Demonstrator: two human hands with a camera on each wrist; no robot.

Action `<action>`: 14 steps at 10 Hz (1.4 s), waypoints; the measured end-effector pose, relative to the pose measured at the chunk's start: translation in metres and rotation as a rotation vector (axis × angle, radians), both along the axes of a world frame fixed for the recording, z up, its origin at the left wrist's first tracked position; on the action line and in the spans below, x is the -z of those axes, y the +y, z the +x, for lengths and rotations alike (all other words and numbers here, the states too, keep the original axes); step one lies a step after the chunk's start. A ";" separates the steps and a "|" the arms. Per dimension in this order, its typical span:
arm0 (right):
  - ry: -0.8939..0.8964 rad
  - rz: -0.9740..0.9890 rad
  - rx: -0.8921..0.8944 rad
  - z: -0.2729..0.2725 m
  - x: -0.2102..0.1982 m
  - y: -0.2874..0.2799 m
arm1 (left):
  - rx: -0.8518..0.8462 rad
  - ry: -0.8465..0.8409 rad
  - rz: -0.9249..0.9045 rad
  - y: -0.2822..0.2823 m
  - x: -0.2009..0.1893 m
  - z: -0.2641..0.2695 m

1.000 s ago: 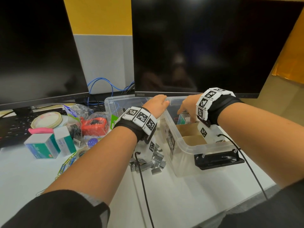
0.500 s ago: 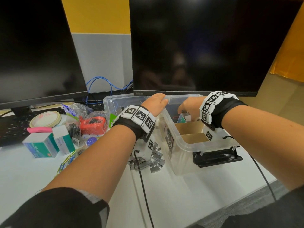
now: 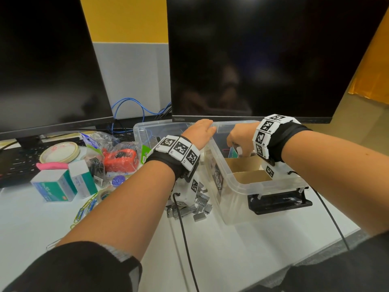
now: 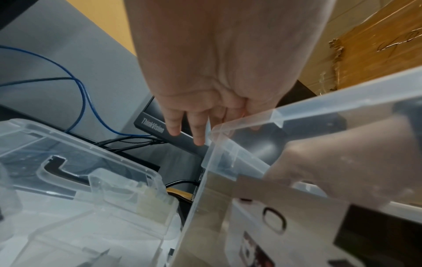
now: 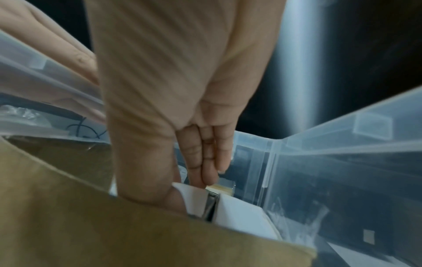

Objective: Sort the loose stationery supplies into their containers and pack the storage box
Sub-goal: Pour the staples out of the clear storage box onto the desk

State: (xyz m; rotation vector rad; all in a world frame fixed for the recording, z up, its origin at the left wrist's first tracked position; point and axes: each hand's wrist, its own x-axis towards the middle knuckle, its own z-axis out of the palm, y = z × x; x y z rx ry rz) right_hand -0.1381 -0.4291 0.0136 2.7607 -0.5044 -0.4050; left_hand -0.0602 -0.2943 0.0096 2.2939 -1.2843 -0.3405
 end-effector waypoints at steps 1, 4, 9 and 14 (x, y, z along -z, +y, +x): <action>0.005 -0.010 -0.002 0.001 -0.003 0.004 | 0.001 -0.002 -0.001 -0.001 0.000 0.001; 0.325 -0.012 0.075 0.009 -0.014 0.023 | 0.000 0.003 0.003 0.001 -0.002 -0.001; 0.217 -0.101 0.095 0.014 0.001 0.029 | -0.004 -0.019 0.002 0.001 -0.001 -0.001; 0.185 0.045 0.105 0.002 -0.022 -0.002 | 0.026 -0.101 0.078 -0.002 -0.005 -0.003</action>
